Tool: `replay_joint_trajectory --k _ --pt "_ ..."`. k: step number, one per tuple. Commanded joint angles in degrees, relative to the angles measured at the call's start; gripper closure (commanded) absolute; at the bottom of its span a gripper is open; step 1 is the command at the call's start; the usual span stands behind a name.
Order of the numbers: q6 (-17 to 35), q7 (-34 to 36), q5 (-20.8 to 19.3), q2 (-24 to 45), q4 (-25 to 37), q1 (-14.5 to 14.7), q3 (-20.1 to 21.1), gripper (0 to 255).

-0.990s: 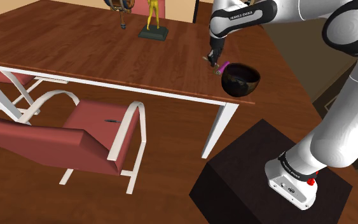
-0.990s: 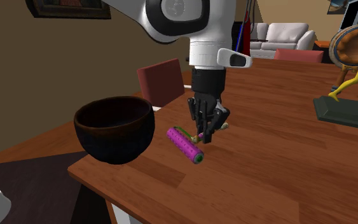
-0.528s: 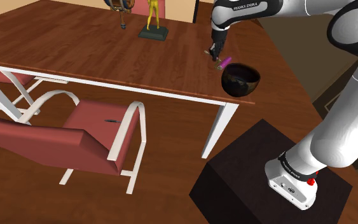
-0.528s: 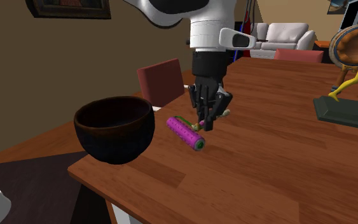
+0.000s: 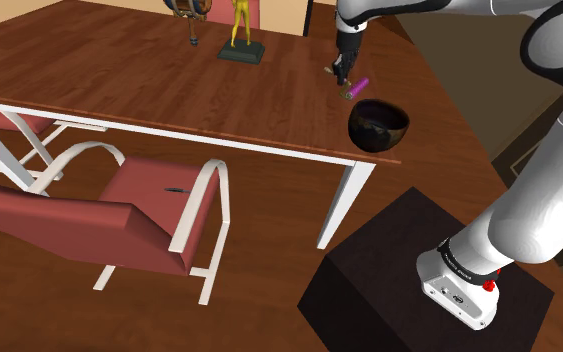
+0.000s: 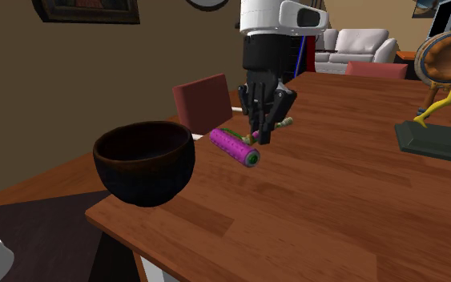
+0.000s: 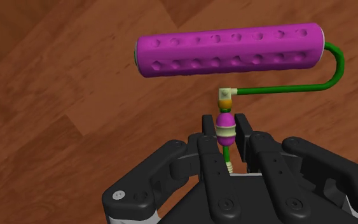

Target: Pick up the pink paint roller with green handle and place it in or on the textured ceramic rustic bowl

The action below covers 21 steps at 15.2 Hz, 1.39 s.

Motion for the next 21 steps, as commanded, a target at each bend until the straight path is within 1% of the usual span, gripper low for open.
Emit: replay_joint_trajectory --k 1,16,21 --pt "-1.5 -0.2 0.0 -0.4 1.1 0.0 0.0 255" --pt "-12.5 -1.5 0.2 0.0 12.6 0.0 0.0 255" --pt "-9.0 0.4 -1.4 -13.0 -4.0 1.1 0.4 255"
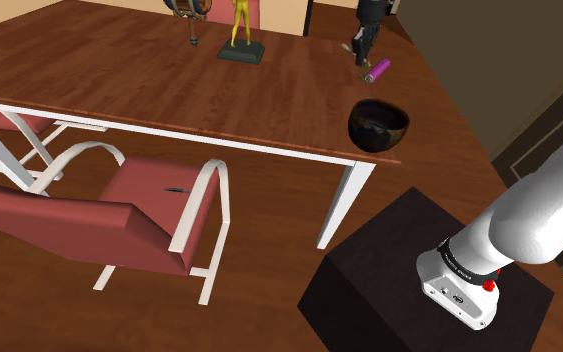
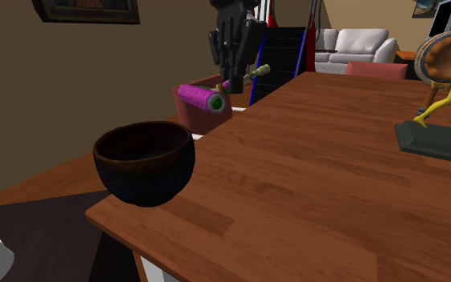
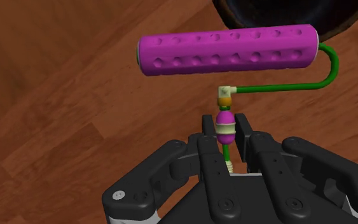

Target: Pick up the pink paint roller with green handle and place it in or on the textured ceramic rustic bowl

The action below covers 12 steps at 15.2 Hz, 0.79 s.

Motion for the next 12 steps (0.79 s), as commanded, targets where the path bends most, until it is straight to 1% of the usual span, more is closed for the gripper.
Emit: replay_joint_trajectory --k 1,6,9,10,12 --pt "1.6 0.8 -0.6 -5.1 -6.7 0.3 0.2 255" --pt "2.2 2.6 -1.7 -16.8 -19.3 0.8 1.0 255" --pt "1.7 3.5 -2.1 -23.7 -25.9 0.9 1.7 255" --pt "1.2 4.0 -2.2 -27.1 -28.8 1.0 2.0 255" --pt "2.7 4.2 -2.3 -27.2 -30.4 0.9 2.0 255"
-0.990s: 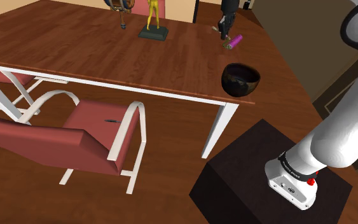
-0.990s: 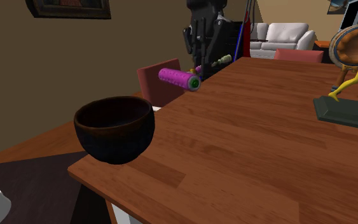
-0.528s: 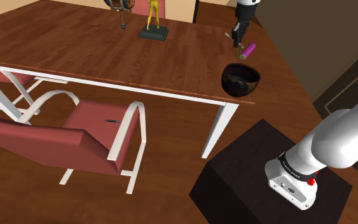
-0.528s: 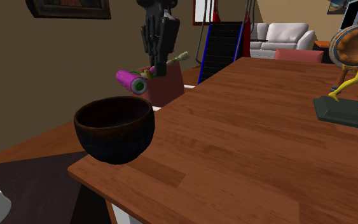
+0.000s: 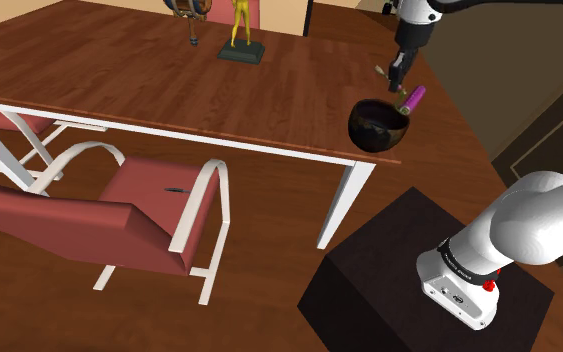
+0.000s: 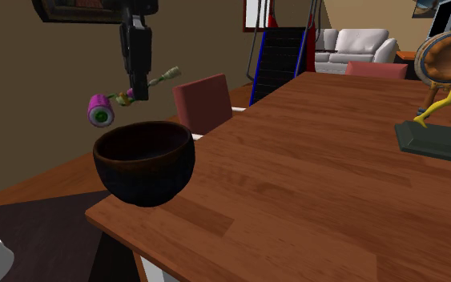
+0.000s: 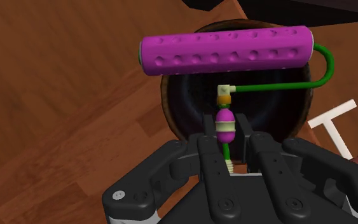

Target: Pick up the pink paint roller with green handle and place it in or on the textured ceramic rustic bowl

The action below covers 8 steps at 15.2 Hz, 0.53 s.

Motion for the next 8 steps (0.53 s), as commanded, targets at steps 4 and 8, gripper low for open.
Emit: replay_joint_trajectory --k 4,8 --pt "3.6 0.5 -0.2 -0.6 -4.2 -0.1 -0.1 255" --pt "6.6 0.9 -0.4 -0.3 -7.0 -0.1 -0.3 255"
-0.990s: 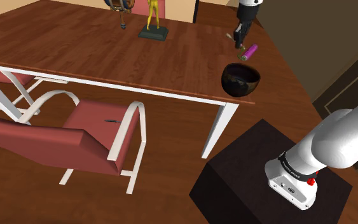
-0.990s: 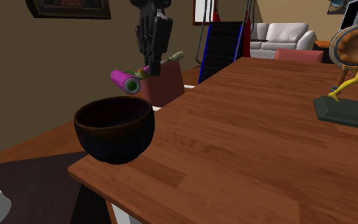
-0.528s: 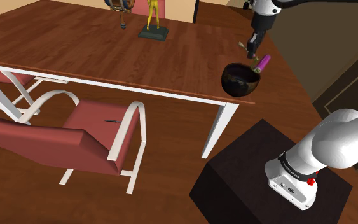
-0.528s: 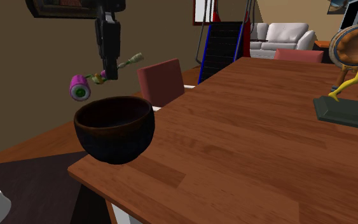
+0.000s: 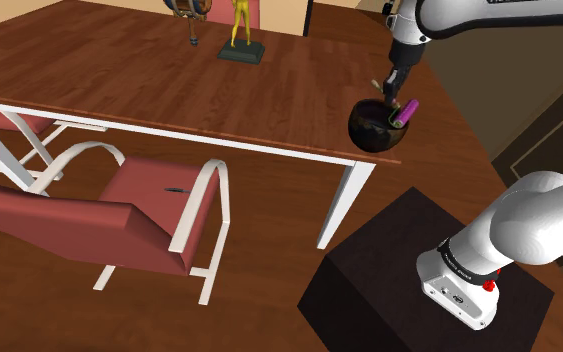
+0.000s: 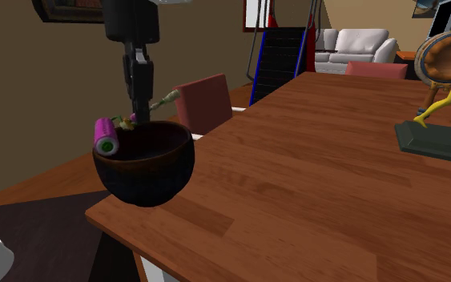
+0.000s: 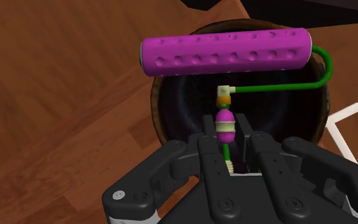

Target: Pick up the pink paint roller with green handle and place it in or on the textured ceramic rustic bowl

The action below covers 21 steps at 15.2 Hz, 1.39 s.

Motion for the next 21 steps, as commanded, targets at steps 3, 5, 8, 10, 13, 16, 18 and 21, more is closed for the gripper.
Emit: replay_joint_trajectory --k 3,5,8,10,13,16,18,21 --pt "3.2 0.5 -0.2 0.4 -2.8 0.0 -0.1 255" --pt "4.0 0.6 -0.2 0.5 -3.6 0.0 -0.2 255" --pt "4.0 0.6 -0.2 0.5 -3.6 -0.1 -0.2 255" --pt "4.0 0.6 -0.2 0.5 -3.6 -0.1 -0.2 255" --pt "4.1 0.6 -0.2 0.5 -3.5 -0.1 -0.2 0" --pt "4.1 0.6 -0.2 0.6 -3.5 -0.1 -0.2 0" --pt "4.0 0.6 -0.2 0.5 -3.6 -0.1 -0.2 0" --pt "-1.8 0.4 0.3 0.2 1.9 0.3 0.5 0"
